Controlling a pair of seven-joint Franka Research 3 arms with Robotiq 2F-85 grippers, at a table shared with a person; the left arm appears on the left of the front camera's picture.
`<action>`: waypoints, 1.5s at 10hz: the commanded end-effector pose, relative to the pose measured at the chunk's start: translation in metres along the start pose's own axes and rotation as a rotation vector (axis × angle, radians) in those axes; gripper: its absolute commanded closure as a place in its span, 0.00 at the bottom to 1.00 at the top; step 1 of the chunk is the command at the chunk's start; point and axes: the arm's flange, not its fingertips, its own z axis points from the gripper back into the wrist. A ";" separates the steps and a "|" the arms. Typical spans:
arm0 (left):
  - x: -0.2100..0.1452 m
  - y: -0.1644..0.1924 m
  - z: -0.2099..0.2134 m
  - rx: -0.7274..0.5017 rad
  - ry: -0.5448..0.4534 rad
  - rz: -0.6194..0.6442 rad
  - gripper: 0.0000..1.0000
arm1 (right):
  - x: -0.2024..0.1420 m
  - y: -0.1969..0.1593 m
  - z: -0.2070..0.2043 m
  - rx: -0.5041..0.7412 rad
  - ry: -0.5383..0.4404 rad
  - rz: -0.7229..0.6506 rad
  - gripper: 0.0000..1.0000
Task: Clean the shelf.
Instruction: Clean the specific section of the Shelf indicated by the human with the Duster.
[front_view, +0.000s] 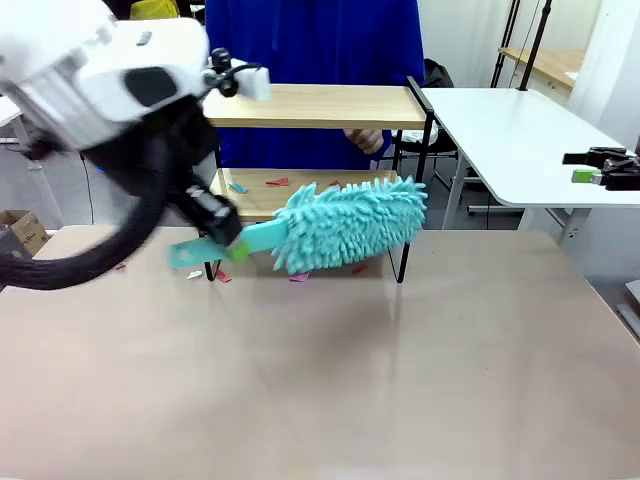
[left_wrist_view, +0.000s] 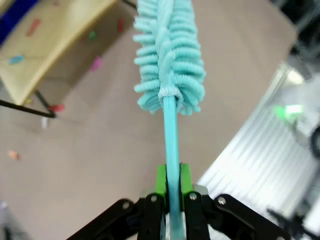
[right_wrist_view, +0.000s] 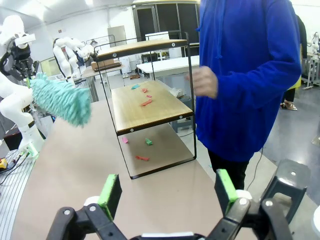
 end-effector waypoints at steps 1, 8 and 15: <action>0.011 -0.021 -0.034 0.124 -0.042 0.093 0.87 | 0.003 0.001 -0.001 0.000 -0.002 0.004 0.00; 0.023 -0.034 -0.052 0.166 -0.051 0.220 0.87 | 0.003 0.001 -0.001 0.000 -0.002 0.004 0.00; 0.097 -0.057 -0.122 0.291 -0.243 0.422 0.87 | 0.003 0.001 -0.001 0.000 -0.002 0.004 0.00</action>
